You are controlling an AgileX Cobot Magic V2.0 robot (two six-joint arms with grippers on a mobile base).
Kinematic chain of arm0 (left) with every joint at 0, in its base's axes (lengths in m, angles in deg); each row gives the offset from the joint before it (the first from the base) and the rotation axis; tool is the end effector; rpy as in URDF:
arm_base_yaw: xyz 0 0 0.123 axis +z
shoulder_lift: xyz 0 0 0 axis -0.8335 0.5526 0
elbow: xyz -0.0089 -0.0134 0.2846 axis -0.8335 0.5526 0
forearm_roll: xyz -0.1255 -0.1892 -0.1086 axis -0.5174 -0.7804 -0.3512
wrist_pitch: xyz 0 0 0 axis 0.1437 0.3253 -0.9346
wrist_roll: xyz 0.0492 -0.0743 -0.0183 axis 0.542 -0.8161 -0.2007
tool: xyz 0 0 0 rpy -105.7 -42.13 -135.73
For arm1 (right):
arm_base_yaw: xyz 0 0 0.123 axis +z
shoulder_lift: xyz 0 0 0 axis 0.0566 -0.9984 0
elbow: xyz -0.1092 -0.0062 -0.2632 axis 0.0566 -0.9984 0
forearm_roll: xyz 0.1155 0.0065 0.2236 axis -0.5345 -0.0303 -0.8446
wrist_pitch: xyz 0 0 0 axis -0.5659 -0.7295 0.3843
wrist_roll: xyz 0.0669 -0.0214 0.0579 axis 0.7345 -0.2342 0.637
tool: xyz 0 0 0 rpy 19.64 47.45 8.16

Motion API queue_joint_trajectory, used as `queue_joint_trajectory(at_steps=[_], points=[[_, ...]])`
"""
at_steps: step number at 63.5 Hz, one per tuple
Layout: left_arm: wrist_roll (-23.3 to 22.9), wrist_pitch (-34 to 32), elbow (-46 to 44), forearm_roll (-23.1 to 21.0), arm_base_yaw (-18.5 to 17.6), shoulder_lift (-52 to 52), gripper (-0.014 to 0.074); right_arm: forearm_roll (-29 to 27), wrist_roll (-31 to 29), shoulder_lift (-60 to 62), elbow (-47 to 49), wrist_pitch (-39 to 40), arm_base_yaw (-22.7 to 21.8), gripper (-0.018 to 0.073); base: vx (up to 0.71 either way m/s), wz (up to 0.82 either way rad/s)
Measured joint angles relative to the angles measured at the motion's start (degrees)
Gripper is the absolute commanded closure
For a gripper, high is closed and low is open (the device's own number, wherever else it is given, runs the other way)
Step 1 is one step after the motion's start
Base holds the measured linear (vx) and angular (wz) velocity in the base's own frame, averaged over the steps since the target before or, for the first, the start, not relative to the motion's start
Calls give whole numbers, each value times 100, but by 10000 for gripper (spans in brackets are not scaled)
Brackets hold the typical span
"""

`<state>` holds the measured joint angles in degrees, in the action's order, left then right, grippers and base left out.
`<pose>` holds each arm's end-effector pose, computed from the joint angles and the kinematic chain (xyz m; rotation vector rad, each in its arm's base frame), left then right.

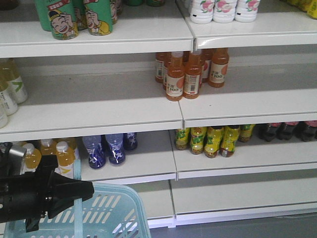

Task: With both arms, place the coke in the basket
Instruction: 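Turn the base away from the shelf while holding the basket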

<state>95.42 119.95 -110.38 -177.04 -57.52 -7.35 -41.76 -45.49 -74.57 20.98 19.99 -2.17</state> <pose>0.1871 -0.0782 0.2188 -0.5900 2.3480 -1.5948 0.0568 0.0007 0.2002 -0.0463 1.5445 -0.0230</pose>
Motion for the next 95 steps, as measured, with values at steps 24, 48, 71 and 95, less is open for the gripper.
queue_joint_trajectory(at_steps=[24,48,71,95], points=[[0,0,0,0,0,0,604,0,0,0,0,0,0,569,-7,-36],[0,0,0,0,0,0,603,0,0,0,0,0,0,569,-10,-42],[0,0,0,0,0,0,602,0,0,0,0,0,0,569,-10,-40],[0,0,0,0,0,0,602,0,0,0,0,0,0,569,-9,-41]])
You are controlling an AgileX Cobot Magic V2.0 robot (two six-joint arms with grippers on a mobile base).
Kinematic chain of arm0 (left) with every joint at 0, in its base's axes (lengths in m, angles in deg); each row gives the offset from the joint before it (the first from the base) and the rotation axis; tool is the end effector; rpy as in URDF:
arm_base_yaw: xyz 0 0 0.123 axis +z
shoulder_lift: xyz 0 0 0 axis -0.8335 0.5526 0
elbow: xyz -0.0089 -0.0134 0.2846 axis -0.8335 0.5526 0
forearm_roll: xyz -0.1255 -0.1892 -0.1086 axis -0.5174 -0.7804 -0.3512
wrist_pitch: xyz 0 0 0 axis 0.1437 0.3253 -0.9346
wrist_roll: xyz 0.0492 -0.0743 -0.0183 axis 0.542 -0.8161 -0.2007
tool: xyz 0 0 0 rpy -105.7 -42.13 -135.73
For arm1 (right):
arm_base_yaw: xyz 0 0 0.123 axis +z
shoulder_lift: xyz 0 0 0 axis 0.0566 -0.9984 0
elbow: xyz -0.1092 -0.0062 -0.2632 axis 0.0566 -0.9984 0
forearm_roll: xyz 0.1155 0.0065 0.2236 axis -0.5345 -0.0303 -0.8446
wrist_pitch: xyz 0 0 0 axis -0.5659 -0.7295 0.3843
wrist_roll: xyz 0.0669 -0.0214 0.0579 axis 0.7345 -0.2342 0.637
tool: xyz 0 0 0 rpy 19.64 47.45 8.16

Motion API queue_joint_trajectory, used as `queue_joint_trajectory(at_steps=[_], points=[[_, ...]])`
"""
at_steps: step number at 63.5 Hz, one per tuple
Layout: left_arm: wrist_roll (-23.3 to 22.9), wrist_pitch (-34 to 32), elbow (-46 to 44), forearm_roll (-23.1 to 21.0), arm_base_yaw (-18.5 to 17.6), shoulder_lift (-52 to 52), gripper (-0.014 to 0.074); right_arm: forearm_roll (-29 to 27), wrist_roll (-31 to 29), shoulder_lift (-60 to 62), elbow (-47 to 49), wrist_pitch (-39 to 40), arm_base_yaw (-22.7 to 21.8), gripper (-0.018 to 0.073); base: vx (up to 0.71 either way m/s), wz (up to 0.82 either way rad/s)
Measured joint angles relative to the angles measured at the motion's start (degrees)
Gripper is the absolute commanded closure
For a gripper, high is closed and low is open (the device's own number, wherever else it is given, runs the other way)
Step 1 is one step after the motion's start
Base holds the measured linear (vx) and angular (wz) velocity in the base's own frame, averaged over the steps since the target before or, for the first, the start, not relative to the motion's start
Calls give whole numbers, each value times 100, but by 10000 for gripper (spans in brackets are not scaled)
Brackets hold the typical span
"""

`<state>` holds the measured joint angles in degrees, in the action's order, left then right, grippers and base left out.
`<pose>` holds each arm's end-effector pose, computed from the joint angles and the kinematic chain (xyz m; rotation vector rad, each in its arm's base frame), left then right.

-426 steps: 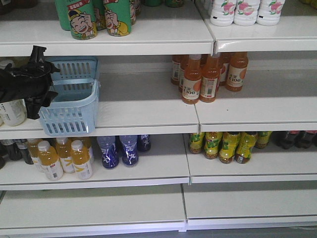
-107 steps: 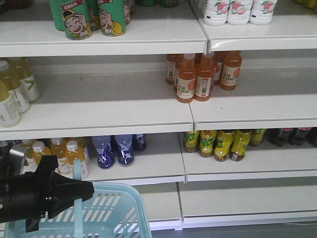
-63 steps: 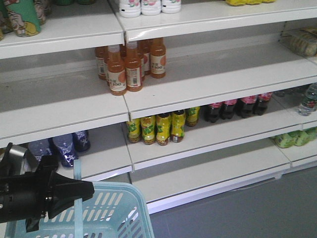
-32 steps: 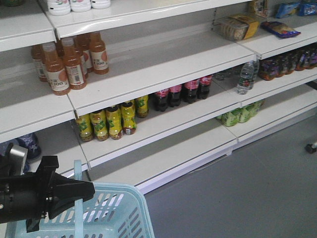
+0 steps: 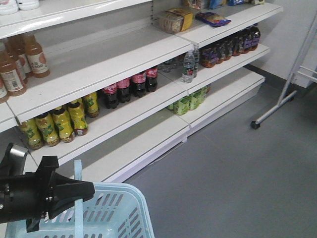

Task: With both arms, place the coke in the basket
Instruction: 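Turn the base away from the shelf while holding the basket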

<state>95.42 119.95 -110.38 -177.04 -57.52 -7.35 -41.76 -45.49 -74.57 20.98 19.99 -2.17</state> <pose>0.1871 -0.0782 0.2188 -0.5900 2.3480 -1.5948 0.0568 0.0007 0.2002 -0.0463 1.5445 -0.0230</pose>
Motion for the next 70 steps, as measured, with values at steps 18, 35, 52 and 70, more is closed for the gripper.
queue_joint_trajectory(at_steps=[18,35,52,70], points=[[0,5,0,0,0,0,602,0,0,0,0,0,0,569,-7,-34],[0,5,0,0,0,0,602,0,0,0,0,0,0,569,-5,-27],[0,5,0,0,0,0,602,0,0,0,0,0,0,569,-4,-29],[0,5,0,0,0,0,602,0,0,0,0,0,0,569,-2,-36]])
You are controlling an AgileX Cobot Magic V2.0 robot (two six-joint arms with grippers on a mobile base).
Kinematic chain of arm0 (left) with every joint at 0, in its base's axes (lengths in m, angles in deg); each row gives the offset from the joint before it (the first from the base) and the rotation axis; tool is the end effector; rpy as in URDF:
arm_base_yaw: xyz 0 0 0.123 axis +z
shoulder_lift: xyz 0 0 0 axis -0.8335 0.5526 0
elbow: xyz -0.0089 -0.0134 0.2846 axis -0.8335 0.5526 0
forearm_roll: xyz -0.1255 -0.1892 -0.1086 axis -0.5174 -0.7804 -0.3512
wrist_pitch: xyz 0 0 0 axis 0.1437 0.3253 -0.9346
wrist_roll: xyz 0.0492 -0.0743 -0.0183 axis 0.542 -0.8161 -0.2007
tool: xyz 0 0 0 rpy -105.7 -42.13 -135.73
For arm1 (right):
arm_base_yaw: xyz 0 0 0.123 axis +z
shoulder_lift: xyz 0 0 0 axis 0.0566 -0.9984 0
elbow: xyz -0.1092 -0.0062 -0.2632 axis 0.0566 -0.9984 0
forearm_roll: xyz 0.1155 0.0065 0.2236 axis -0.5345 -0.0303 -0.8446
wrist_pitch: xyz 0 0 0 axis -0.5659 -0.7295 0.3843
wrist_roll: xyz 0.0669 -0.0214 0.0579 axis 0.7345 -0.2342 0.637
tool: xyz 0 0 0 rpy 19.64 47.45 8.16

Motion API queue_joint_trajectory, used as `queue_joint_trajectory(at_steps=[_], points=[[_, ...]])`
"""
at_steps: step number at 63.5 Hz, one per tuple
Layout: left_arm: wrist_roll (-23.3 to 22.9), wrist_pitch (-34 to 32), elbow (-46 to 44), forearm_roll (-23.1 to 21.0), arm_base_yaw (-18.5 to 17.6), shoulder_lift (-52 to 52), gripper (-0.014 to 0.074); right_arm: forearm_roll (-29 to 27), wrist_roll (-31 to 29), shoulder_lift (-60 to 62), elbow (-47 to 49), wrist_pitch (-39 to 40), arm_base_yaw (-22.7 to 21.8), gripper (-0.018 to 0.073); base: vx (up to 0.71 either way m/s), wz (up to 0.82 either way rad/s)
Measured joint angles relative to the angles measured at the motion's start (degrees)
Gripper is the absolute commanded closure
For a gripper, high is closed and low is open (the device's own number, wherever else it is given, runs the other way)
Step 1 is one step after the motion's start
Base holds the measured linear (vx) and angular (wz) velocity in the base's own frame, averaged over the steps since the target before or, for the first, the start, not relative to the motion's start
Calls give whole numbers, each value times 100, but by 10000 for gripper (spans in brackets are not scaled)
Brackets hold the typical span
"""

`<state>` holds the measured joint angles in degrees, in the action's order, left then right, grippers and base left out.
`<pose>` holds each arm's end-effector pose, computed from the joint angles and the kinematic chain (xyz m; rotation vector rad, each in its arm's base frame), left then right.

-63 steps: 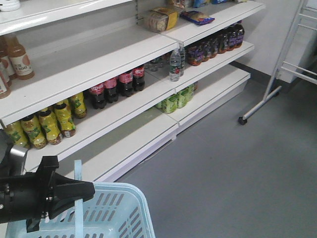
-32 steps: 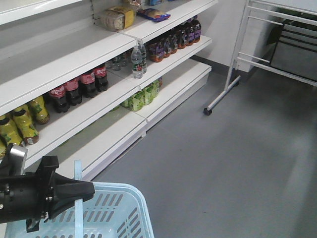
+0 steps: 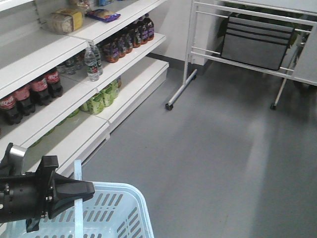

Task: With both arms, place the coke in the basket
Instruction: 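Turn the base away from the shelf while holding the basket, then drive toward the whiteboard stand carrying the basket in the left gripper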

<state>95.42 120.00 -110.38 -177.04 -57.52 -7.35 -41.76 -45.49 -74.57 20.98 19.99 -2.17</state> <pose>0.1870 -0.0783 0.2188 -0.5895 2.3481 -1.5959 0.0568 0.0007 0.2002 -0.0463 1.5445 -0.0230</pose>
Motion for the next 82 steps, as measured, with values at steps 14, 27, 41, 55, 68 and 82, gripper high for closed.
queue_joint_trajectory(at_steps=[14,27,41,55,68,82], points=[[0,0,0,0,0,0,602,0,0,0,0,0,0,569,-1,-37],[0,0,0,0,0,0,602,0,0,0,0,0,0,569,1,-35],[0,0,0,0,0,0,602,0,0,0,0,0,0,569,1,-31],[0,0,0,0,0,0,602,0,0,0,0,0,0,569,2,-28],[0,0,0,0,0,0,602,0,0,0,0,0,0,569,2,-26],[0,0,0,0,0,0,602,0,0,0,0,0,0,569,3,-23]])
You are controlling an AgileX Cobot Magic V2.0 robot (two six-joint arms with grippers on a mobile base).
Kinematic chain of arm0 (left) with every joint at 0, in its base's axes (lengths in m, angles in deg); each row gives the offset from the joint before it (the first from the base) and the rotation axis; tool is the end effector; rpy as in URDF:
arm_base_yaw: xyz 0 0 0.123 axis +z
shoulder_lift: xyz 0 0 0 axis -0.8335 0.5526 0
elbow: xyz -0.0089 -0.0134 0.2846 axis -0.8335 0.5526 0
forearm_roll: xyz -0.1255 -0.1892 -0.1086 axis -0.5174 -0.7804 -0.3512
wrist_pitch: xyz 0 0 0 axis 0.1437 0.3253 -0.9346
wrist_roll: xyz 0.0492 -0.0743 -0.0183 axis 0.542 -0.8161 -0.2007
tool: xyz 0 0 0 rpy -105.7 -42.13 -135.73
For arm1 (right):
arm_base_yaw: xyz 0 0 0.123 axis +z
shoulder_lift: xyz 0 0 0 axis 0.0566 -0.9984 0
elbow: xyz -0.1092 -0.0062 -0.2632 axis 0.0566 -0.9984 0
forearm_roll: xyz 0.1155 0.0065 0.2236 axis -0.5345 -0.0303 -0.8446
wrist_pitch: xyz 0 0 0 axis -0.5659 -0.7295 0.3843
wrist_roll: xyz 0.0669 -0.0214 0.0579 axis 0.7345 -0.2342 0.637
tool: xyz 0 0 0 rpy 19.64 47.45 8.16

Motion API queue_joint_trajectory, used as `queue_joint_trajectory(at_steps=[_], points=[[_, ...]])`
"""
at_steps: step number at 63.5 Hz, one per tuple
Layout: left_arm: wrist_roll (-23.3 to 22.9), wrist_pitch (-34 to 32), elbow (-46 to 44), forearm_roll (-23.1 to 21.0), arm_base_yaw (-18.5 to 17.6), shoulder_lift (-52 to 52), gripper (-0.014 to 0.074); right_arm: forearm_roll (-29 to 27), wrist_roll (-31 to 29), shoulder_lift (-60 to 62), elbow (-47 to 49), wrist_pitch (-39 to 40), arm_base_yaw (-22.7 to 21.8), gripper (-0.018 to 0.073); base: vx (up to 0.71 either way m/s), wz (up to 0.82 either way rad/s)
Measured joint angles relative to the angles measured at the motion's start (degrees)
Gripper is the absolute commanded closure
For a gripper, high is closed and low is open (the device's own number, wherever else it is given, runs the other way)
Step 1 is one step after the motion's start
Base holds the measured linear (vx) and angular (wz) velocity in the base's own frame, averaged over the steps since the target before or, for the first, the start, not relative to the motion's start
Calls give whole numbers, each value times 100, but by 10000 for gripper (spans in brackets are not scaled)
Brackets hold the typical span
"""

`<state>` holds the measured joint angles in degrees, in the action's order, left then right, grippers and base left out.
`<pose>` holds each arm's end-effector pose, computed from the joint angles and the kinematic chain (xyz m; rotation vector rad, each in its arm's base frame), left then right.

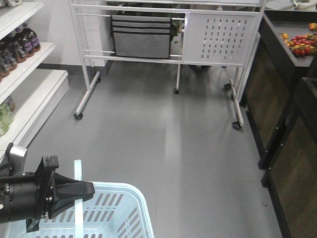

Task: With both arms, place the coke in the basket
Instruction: 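Drive toward the whiteboard stand carrying the basket in the left gripper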

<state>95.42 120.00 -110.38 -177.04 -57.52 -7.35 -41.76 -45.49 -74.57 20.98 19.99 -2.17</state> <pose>0.1870 -0.0783 0.2188 -0.5895 2.3481 -1.5959 0.0568 0.0007 0.2002 -0.0463 1.5445 -0.0230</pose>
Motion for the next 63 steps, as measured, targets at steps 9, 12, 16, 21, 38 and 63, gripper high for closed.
queue_joint_trajectory(at_steps=[9,12,16,21,38,63], points=[[0,0,0,0,0,0,602,0,0,0,0,0,0,569,4,-23],[0,0,0,0,0,0,602,0,0,0,0,0,0,569,5,-21],[0,0,0,0,0,0,602,0,0,0,0,0,0,569,6,-19],[0,0,0,0,0,0,602,0,0,0,0,0,0,569,7,-15],[0,0,0,0,0,0,602,0,0,0,0,0,0,569,8,-8],[0,0,0,0,0,0,602,0,0,0,0,0,0,569,12,-2]])
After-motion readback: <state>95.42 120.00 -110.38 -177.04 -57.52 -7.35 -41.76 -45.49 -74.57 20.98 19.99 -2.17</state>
